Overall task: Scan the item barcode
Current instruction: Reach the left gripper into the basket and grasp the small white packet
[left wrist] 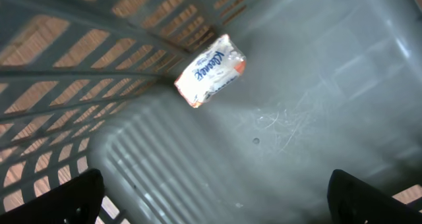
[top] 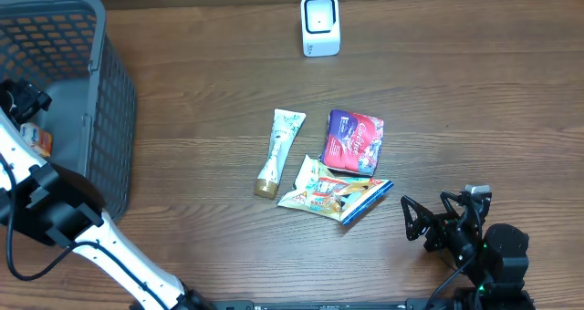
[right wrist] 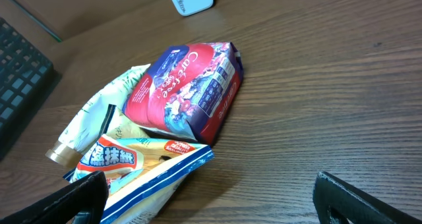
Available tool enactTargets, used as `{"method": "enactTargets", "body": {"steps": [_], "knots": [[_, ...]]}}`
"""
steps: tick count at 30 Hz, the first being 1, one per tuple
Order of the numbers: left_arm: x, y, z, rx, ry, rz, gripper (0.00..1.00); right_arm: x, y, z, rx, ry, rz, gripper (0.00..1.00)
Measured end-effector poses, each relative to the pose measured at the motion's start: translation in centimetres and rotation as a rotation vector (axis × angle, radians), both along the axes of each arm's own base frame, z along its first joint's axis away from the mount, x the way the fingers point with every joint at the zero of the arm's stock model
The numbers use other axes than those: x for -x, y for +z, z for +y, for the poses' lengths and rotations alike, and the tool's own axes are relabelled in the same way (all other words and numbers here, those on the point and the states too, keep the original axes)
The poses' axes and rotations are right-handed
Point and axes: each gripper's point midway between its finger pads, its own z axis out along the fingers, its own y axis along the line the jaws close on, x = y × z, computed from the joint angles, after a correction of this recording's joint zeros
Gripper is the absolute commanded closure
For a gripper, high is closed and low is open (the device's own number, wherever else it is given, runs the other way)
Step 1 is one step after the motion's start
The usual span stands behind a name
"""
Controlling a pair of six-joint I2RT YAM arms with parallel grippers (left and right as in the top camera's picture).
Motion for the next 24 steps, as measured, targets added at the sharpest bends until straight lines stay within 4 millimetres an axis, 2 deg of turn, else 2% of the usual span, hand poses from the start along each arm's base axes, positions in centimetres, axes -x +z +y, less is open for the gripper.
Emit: {"method": "enactTargets", "body": {"steps": [7, 12, 20, 24], "knots": [[1.1, -3.1, -1.5, 0.026, -0.056, 0.15, 0.0, 0.0, 0.0, 0.0, 0.0, 0.0, 0.0, 0.0], [0.7, -3.0, -2.0, -0.022, -0.082, 0.199, 0.0, 0.0, 0.0, 0.0, 0.0, 0.0, -0.001, 0.0], [-1.6, -2.5, -0.4, -0.127, -0.123, 0.142, 0.0, 0.0, 0.0, 0.0, 0.0, 0.0, -0.001, 0.0], [-2.1, -3.0, 0.0, -0.14, -0.154, 0.139, 0.0, 0.0, 0.0, 0.0, 0.0, 0.0, 0.0, 0.0]]}}
